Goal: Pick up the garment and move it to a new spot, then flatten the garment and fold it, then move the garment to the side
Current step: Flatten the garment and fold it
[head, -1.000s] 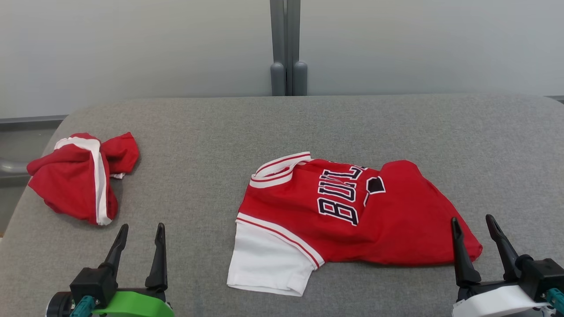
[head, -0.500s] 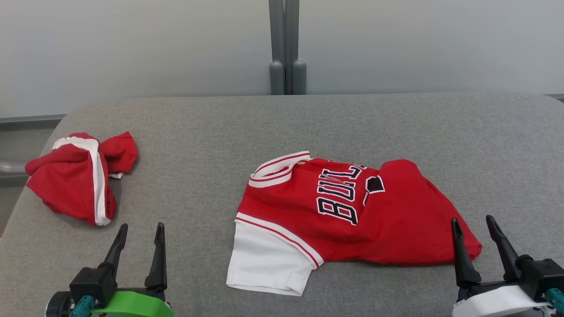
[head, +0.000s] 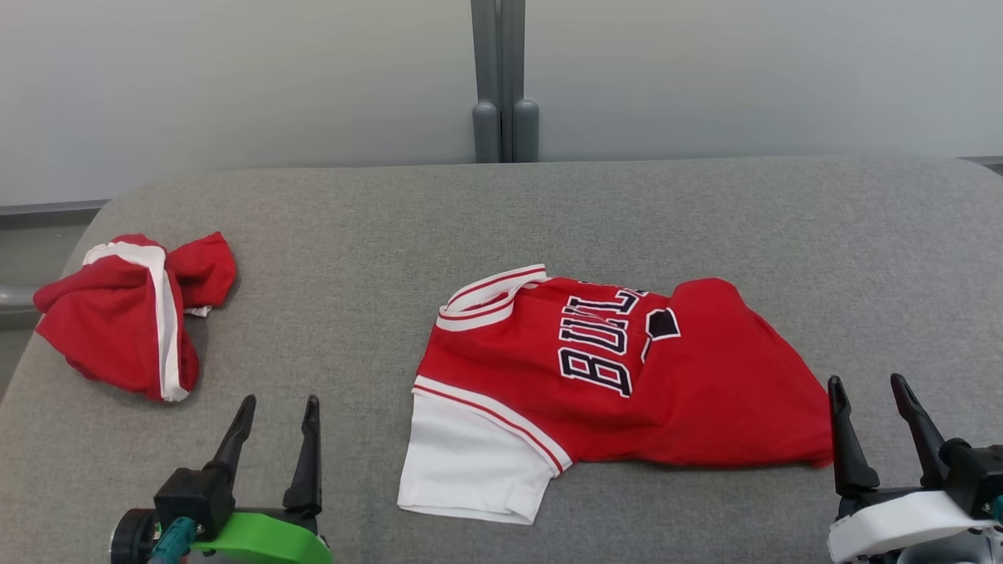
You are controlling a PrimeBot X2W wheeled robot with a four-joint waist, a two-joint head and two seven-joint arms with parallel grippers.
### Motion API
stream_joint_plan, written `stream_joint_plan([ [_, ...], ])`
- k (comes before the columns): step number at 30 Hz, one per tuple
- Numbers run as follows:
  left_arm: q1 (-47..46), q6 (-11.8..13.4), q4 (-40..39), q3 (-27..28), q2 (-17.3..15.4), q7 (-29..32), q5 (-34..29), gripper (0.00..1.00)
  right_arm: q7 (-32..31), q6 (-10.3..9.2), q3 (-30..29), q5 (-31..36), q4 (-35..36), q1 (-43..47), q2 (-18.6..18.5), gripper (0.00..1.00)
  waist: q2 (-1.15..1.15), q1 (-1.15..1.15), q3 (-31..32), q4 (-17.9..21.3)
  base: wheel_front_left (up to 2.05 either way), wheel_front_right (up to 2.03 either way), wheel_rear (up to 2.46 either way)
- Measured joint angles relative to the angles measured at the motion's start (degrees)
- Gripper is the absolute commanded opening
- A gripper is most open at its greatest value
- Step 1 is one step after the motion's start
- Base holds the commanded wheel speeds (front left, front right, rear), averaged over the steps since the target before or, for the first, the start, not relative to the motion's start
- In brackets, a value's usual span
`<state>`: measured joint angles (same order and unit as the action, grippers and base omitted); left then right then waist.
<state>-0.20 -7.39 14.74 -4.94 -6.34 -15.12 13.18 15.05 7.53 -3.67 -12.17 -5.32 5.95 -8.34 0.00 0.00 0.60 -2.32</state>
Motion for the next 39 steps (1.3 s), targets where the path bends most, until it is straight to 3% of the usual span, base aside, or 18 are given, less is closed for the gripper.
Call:
stream_joint_plan([
  [9,-3.08,-0.01,4.5,-9.54,-0.02,0.0,1.68,1.0,0.0,0.0,-1.35,-0.92,-7.65,-4.8,-2.68,1.0,0.0,0.0,-2.23,0.42,0.0,0.0,0.0],
  [19,-6.04,-0.02,12.9,-18.01,0.31,0.0,4.7,1.0,0.01,0.01,-1.21,-1.82,-19.38,-11.73,-3.14,1.0,0.0,0.0,-6.51,1.56,0.0,0.0,0.0],
  [28,-7.38,-0.02,18.31,-19.07,-0.14,0.0,6.32,1.0,0.01,0.0,0.0,-3.0,-27.86,-14.95,-2.86,1.0,0.0,0.0,-9.79,2.02,0.0,0.0,0.0],
  [37,-7.97,-0.14,21.27,-20.05,0.25,-0.19,8.35,1.0,0.02,0.01,1.15,-5.08,-31.45,-14.89,-1.6,1.0,0.0,0.0,-10.35,1.81,0.0,0.0,0.0],
  [38,-8.09,-0.13,21.81,-20.61,0.4,-0.35,9.09,0.94,0.12,0.0,1.65,-5.52,-31.93,-14.94,-1.54,0.9,0.0,0.0,-10.27,1.87,0.0,0.0,0.0],
  [39,-8.29,-0.13,22.31,-21.28,0.48,-0.48,9.69,0.68,0.18,0.0,2.23,-6.03,-32.4,-15.08,-1.4,0.6,0.0,0.0,-10.17,1.94,0.0,0.0,0.0],
])
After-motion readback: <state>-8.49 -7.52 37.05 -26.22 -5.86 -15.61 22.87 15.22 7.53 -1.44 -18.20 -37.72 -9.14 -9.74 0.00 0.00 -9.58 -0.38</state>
